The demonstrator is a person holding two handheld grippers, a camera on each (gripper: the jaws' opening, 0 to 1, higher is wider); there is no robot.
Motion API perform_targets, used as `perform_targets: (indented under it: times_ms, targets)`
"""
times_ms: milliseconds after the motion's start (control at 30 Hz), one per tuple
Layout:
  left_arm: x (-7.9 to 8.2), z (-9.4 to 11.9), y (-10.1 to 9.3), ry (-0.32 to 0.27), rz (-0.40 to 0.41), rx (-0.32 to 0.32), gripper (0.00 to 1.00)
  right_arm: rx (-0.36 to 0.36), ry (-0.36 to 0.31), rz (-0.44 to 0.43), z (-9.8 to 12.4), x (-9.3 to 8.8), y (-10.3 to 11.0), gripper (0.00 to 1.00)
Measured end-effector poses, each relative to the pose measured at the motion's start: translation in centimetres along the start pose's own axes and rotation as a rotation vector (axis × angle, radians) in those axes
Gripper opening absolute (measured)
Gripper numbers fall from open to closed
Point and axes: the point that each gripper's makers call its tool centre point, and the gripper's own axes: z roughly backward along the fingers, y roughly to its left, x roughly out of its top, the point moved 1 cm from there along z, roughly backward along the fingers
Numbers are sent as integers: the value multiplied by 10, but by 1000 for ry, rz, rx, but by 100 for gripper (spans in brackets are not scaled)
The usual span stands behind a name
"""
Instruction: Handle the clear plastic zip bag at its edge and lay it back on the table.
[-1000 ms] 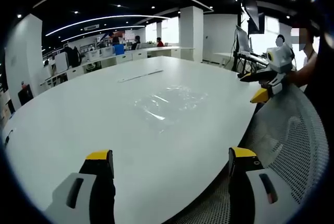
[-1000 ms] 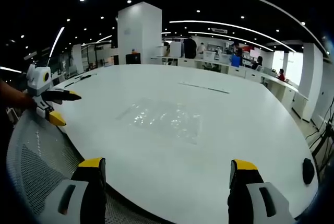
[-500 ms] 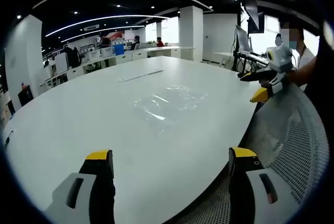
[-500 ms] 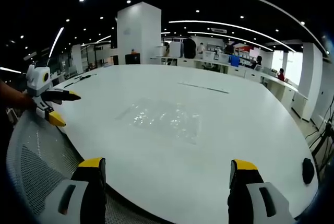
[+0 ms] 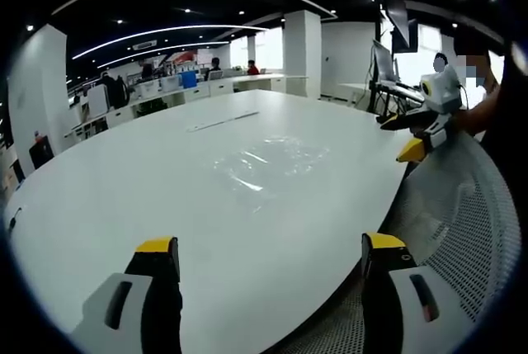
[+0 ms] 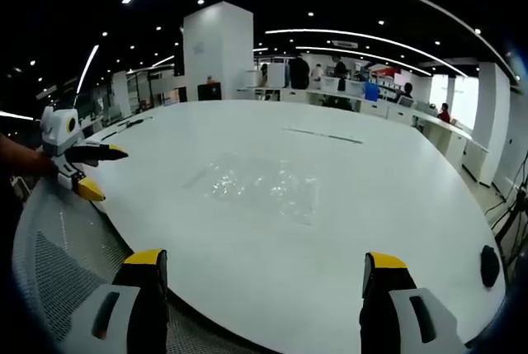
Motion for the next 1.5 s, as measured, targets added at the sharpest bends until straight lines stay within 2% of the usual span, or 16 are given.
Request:
perform_targets:
  times_ms: [333,400,567,700,900,1300,1500]
  targets:
    - [1,0,-1,5,-6,-3,91,0,15,-1,0,-1,-1,99]
    - [-7,-1,7,4,-6,-5,91,-3,13,0,0,0,-2,98]
    - [-17,-2,18,4,-7,-7,90,-11,14,15,1,5,-4,98]
    - [-14,-2,14,5,-9,-6,90,-14,9,23,1,11,-10,97]
    - [-18,-3,19,3,-12,-3,90,-14,-8,35,-3,23,-15,95]
    - [0,-1,0,5,-14,3,90,-5,-21,45,-17,38,-24,88]
    - [3,0,-4,7,-16,3,90,-11,-16,27,-25,39,-30,84]
